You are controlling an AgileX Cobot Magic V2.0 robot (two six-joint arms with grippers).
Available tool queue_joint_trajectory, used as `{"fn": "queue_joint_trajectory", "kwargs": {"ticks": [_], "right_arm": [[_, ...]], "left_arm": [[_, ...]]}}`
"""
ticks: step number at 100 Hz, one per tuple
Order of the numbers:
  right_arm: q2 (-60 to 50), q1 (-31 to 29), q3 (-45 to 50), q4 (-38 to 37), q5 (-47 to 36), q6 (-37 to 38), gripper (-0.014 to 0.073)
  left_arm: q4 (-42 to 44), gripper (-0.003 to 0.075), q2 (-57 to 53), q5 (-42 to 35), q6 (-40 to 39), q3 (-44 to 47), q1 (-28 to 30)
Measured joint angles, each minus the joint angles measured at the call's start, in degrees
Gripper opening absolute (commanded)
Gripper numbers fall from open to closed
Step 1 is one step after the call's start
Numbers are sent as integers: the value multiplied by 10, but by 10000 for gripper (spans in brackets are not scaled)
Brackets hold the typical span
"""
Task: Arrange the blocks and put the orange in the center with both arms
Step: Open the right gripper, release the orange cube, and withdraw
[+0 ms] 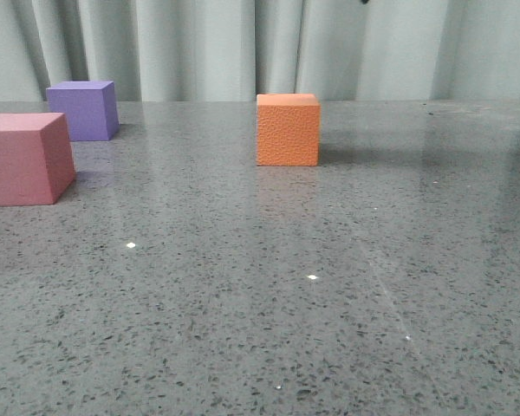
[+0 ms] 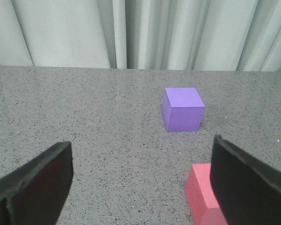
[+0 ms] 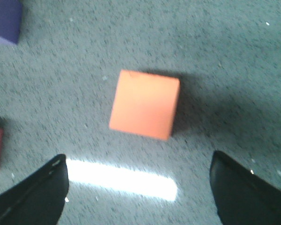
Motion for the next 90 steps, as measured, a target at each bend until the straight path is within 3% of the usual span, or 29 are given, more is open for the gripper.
{"fn": "queue_joint_trajectory", "kwargs": {"ticks": [45, 90], "right_arm": [[-211, 26, 280, -13, -149, 0, 611], [-396, 26, 518, -13, -295, 0, 611]], "left_arm": [[-11, 565, 3, -8, 0, -6, 0], [-12, 566, 131, 54, 28, -133, 0]]}}
